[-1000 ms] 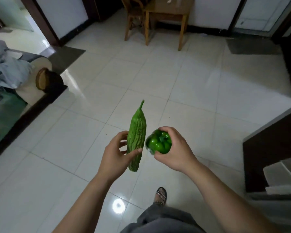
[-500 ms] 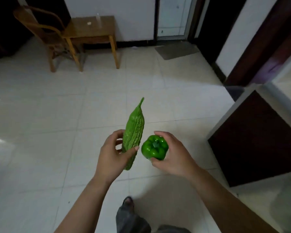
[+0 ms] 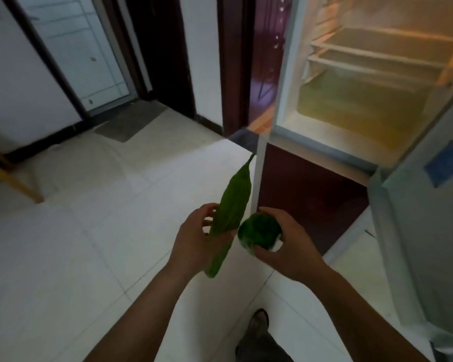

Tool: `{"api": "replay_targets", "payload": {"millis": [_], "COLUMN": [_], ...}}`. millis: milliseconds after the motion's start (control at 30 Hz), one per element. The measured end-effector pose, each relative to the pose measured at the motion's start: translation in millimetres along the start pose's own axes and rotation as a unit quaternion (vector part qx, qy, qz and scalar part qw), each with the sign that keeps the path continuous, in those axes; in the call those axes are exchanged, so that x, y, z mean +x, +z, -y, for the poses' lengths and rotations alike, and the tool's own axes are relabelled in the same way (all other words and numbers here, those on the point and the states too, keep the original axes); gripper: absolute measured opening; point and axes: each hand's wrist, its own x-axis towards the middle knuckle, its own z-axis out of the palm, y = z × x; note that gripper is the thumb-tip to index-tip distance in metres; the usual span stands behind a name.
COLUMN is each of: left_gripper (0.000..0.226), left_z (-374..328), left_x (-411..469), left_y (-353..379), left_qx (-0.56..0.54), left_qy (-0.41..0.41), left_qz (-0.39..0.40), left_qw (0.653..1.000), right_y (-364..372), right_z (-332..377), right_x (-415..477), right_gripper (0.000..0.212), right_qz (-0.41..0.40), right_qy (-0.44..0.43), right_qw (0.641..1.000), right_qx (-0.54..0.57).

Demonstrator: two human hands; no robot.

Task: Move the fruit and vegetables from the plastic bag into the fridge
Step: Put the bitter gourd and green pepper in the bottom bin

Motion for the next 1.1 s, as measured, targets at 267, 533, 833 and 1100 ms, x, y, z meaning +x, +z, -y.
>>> {"api": "replay_targets", "payload": {"millis": [267, 533, 833, 1100], "left_gripper": [0.053, 0.054, 0.049, 0.046], "left_z": [-44, -78, -121, -143], "left_x": [157, 283, 434, 524], "left_y": [45, 87, 155, 194], "left_qx": [0.004, -0.044, -0.118, -0.128], "left_qy": [0.058, 0.079, 0.096, 0.091], "left_qz": [0.048, 0.106, 0.249, 0.344], "left_qw": [0.997, 0.990, 0.956, 0.926], "right_y": [-66, -113, -167, -196], "right_z": [-37, -75, -124, -160], "right_x": [126, 212, 286, 342], "right_gripper": [0.072, 0.070, 0.075, 0.093], "right_qz": [-0.104, -0.155, -0.278, -0.309], "right_qy": [0.055, 0.088, 0.172, 0.273], "right_qw": [0.993, 0.983, 0.942, 0.910], "right_qx": [-0.001, -0.034, -0.078, -0.054]}}
